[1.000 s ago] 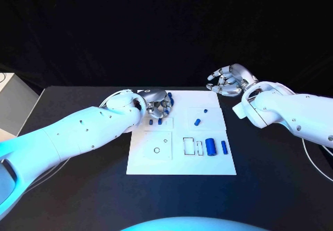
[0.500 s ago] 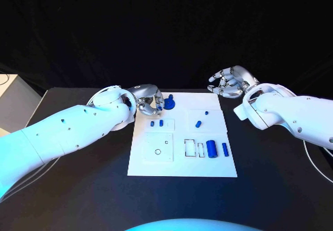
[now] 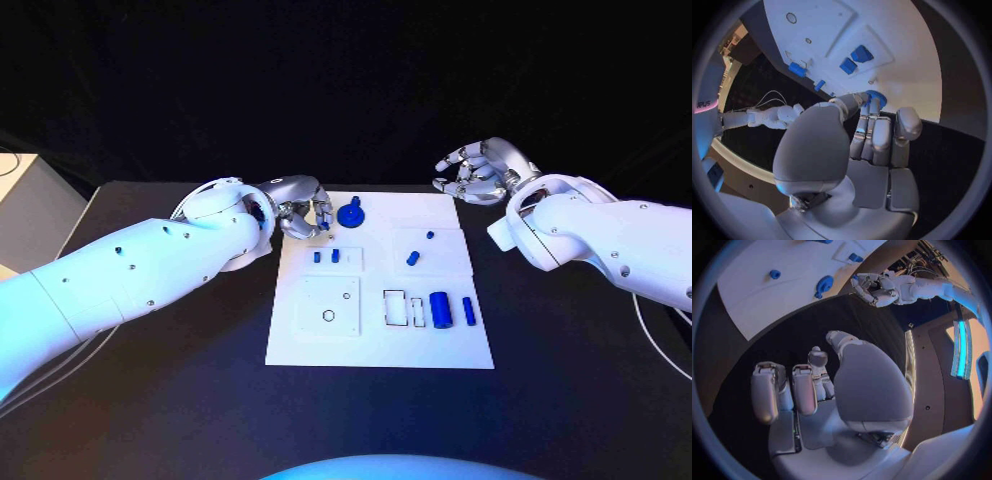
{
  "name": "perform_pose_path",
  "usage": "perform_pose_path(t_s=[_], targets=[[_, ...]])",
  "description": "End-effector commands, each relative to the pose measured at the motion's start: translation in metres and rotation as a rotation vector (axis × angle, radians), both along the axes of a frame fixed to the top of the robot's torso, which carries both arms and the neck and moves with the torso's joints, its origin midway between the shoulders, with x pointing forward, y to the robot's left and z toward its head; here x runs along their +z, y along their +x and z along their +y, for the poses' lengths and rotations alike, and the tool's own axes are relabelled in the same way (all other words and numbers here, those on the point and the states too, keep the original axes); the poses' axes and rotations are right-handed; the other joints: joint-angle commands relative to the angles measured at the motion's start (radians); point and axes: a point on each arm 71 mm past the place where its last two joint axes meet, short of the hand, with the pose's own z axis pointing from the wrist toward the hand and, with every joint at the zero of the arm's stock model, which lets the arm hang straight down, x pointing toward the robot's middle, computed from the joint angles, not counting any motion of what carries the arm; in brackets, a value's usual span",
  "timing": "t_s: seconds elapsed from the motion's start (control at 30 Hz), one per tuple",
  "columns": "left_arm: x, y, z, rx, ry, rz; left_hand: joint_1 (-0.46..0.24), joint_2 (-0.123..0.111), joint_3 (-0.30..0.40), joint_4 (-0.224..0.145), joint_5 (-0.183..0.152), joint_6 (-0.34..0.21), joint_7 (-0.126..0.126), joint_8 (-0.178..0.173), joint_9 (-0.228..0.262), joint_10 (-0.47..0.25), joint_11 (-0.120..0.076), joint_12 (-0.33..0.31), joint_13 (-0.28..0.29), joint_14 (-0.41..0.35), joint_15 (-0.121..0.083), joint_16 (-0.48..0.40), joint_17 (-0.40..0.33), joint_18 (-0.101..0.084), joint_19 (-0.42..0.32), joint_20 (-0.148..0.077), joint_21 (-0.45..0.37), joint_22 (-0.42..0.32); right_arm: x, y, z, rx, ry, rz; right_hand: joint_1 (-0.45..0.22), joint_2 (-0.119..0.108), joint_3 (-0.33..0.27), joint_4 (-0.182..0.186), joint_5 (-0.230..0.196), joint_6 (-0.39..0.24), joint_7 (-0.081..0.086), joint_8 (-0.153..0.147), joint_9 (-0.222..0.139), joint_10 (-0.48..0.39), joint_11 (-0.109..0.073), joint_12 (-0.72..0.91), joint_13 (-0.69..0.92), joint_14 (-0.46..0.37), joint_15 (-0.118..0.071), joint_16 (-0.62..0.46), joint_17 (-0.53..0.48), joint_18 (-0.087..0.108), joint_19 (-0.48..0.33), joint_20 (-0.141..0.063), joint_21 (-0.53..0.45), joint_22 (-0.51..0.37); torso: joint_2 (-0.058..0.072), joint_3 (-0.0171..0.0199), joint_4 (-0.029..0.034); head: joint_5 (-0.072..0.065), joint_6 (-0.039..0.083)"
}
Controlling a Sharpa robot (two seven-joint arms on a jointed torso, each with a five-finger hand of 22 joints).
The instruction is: Assemble the parts on the task board
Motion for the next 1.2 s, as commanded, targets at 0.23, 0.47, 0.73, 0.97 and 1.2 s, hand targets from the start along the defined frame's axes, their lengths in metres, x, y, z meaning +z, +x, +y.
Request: perform_pose_path(t_s=[0.23, 0.47, 0.73, 0.97, 1.2], targets=[[-0.006, 0.003, -0.004, -0.005, -0.002, 0.024, -0.011, -0.003, -0.003, 0.000, 0.001, 0.009, 0.000, -0.003, 0.001, 0.007, 0.003, -0.010, -0.001, 0.002, 0.001, 0.004, -0.001, -0.014, 0.000, 0.001, 0.000, -0.002, 0.000, 0.000, 0.003, 0.017, -0.002, -0.006, -0.006, -0.005, 0.006, 0.002, 0.004, 0.003, 0.006, 0.004, 0.001, 0.002, -0.003, -0.006, -0.001, 0.053, -0.008, -0.002, 0.064, 0.019, 0.050, -0.007, -0.004, 0.174, 0.001, 0.0013, -0.0024, 0.004, -0.002], [-0.011, 0.005, -0.004, 0.000, 0.005, 0.029, -0.011, -0.003, -0.003, 0.000, 0.001, 0.009, 0.000, -0.003, 0.001, 0.007, 0.003, -0.010, -0.001, 0.002, 0.001, 0.004, -0.001, -0.014, 0.000, 0.001, 0.000, -0.002, 0.000, -0.001, 0.003, 0.017, -0.002, -0.006, -0.006, -0.005, 0.006, 0.002, 0.004, 0.003, 0.006, 0.004, 0.001, 0.002, -0.003, -0.006, -0.001, 0.053, -0.008, -0.002, 0.064, 0.019, 0.050, -0.007, -0.004, 0.174, 0.001, 0.0016, -0.0027, 0.003, -0.003], [-0.018, 0.006, -0.006, -0.004, 0.020, 0.045, -0.011, -0.003, -0.003, -0.001, 0.001, 0.009, 0.000, -0.004, 0.001, 0.007, 0.003, -0.013, -0.002, 0.002, 0.001, 0.003, -0.002, -0.013, 0.000, 0.001, -0.001, -0.002, 0.000, -0.001, 0.004, 0.019, -0.001, -0.006, -0.006, -0.005, 0.006, 0.002, 0.004, 0.003, 0.006, 0.004, 0.001, 0.002, -0.003, -0.006, -0.001, 0.053, -0.008, -0.002, 0.064, 0.019, 0.050, -0.007, -0.004, 0.174, 0.001, 0.0011, -0.0025, 0.001, -0.008], [-0.021, 0.006, -0.006, -0.001, 0.026, 0.051, -0.010, -0.003, -0.002, -0.001, 0.001, 0.009, 0.000, -0.004, 0.001, 0.008, 0.003, -0.014, -0.002, 0.001, 0.001, 0.003, -0.004, -0.013, -0.001, 0.001, -0.002, -0.003, 0.000, -0.001, 0.003, 0.019, -0.001, -0.006, -0.006, -0.005, 0.006, 0.002, 0.004, 0.003, 0.006, 0.004, 0.001, 0.002, -0.003, -0.006, -0.001, 0.053, -0.008, -0.002, 0.064, 0.019, 0.050, -0.007, -0.004, 0.174, 0.000, 0.0017, -0.0013, -0.002, -0.010], [-0.023, 0.007, -0.006, 0.001, 0.035, 0.060, -0.010, -0.002, -0.001, -0.001, 0.001, 0.010, 0.000, -0.004, 0.001, 0.010, 0.003, -0.016, -0.003, 0.001, 0.001, 0.003, -0.004, -0.013, -0.002, 0.001, -0.003, -0.004, 0.000, -0.001, 0.003, 0.018, -0.001, -0.005, -0.006, -0.005, 0.006, 0.002, 0.004, 0.003, 0.006, 0.004, 0.001, 0.002, -0.003, -0.006, -0.001, 0.053, -0.008, -0.002, 0.064, 0.019, 0.050, -0.007, -0.004, 0.174, 0.000, 0.0015, -0.0022, -0.002, -0.012]])
